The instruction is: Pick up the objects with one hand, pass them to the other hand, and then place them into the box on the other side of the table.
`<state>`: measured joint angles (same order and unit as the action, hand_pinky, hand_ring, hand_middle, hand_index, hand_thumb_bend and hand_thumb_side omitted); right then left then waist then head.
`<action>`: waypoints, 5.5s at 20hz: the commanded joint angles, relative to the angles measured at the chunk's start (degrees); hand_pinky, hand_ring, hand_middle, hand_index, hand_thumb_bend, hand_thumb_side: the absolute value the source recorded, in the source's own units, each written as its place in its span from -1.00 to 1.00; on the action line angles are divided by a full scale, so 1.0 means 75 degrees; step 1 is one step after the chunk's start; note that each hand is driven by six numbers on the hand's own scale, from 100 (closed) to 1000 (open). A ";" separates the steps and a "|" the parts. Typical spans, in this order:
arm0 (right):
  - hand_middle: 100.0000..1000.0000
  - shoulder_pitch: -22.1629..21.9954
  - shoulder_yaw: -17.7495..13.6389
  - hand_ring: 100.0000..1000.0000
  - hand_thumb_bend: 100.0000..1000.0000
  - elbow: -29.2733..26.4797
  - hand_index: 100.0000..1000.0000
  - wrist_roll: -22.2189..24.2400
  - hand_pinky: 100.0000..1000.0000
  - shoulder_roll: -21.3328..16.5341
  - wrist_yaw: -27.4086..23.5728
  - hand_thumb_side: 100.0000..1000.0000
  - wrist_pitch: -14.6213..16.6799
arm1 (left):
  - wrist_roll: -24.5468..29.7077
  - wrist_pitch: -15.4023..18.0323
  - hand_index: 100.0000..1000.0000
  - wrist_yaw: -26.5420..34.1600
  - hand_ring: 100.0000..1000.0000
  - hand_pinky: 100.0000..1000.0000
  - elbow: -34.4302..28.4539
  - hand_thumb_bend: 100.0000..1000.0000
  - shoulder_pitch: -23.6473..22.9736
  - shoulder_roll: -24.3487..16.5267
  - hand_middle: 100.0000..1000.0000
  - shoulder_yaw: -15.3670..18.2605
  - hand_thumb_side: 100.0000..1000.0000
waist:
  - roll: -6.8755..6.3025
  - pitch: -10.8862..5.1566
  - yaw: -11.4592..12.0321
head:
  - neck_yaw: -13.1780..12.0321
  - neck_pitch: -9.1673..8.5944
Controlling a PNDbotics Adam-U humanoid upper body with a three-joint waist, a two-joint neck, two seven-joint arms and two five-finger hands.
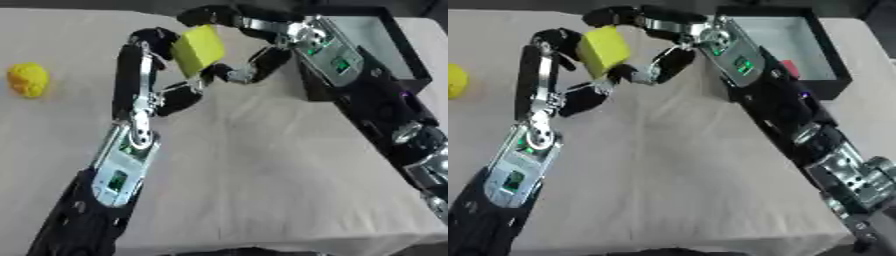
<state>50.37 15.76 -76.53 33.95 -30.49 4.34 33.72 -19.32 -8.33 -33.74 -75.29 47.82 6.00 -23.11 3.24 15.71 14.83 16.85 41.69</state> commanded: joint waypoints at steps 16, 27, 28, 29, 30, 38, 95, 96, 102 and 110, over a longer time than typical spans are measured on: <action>0.55 0.0146 -0.0204 1.00 -1.00 0.0274 0.44 0.2402 1.00 -0.0017 -0.0489 -0.76 0.2433 | 0.0131 -0.0023 -0.38 0.0048 -0.11 -0.19 -0.0075 -1.00 0.0137 0.0159 -0.26 -0.0071 -1.00 | -0.0035 -0.0069 -0.0075 | 0.0082 0.0080; 0.20 0.0129 -0.0337 0.86 -1.00 0.0482 0.07 0.2402 0.97 0.0027 -0.1133 -0.93 0.2331 | 0.0122 -0.0136 -0.19 0.0179 -0.02 -0.17 0.0158 -1.00 0.0101 0.0192 -0.20 -0.0034 -1.00 | -0.0044 -0.0067 -0.0111 | 0.0064 0.0073; 0.17 0.0129 -0.0352 0.83 -1.00 0.0492 0.04 0.2402 0.96 0.0028 -0.1163 -0.94 0.2298 | 0.0099 -0.0166 -0.14 0.0183 0.00 -0.16 0.0179 -1.00 0.0099 0.0193 -0.18 -0.0032 -1.00 | -0.0044 -0.0065 -0.0114 | 0.0066 0.0076; 0.16 0.0129 -0.0377 0.82 -1.00 0.0499 0.03 0.2402 0.96 0.0029 -0.1197 -0.95 0.2263 | 0.0061 -0.0201 -0.10 0.0185 0.01 -0.15 0.0196 -0.96 0.0096 0.0194 -0.16 -0.0024 -1.00 | -0.0043 -0.0062 -0.0118 | 0.0068 0.0077; 0.15 0.0132 -0.0399 0.80 -1.00 0.0500 0.01 0.2402 0.95 0.0028 -0.1235 -0.95 0.2228 | 0.0016 -0.0236 -0.04 0.0184 0.05 -0.13 0.0209 -0.87 0.0096 0.0194 -0.11 -0.0018 -0.97 | -0.0043 -0.0059 -0.0121 | 0.0068 0.0077; 0.10 0.0144 -0.0546 0.75 -1.00 0.0460 -0.05 0.2402 0.93 0.0005 -0.1382 -0.90 0.1952 | -0.0354 -0.0544 0.41 -0.0183 0.35 0.04 0.0291 -0.18 0.0078 0.0187 0.20 0.0025 -0.58 | -0.0034 -0.0062 -0.0118 | 0.0035 0.0036; 0.31 -0.0501 -0.3240 0.85 -1.00 0.3291 0.16 -0.1755 0.95 -0.1749 0.1582 -0.96 0.0283 | 0.0066 -0.0992 0.46 -0.0844 0.46 0.19 -0.0148 0.22 -0.0150 -0.0422 0.37 -0.0184 -0.06 | -0.0435 -0.0171 -0.0764 | 0.0531 -0.0580; 0.41 -0.0486 -0.3207 0.89 -1.00 0.3426 0.24 -0.1739 0.96 -0.1741 0.1668 -0.95 0.0278 | 0.0065 -0.0991 0.46 -0.0842 0.46 0.19 -0.0151 0.22 -0.0156 -0.0419 0.37 -0.0185 -0.08 | -0.0431 -0.0165 -0.0758 | 0.0538 -0.0574; 0.80 -0.0379 -0.3216 1.00 -1.00 0.3621 0.72 -0.1868 0.97 -0.1723 0.1888 -0.96 0.0417 | 0.0046 -0.0975 0.46 -0.0815 0.46 0.19 -0.0147 0.21 -0.0178 -0.0393 0.37 -0.0196 -0.05 | -0.0422 -0.0133 -0.0714 | 0.0558 -0.0545; 1.00 -0.0321 -0.3300 1.00 -1.00 0.3813 1.00 -0.2406 1.00 -0.1744 0.3021 -1.00 0.0852 | 0.0041 -0.0987 0.46 -0.0808 0.46 0.18 -0.0133 0.22 -0.0190 -0.0387 0.37 -0.0214 -0.04 | -0.0405 -0.0128 -0.0695 | 0.0563 -0.0494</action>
<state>46.92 -8.28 -47.42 16.83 -41.18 25.51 39.58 -18.96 -15.80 -39.85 -75.10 45.78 3.37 -24.69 -0.06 15.67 9.64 21.04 37.71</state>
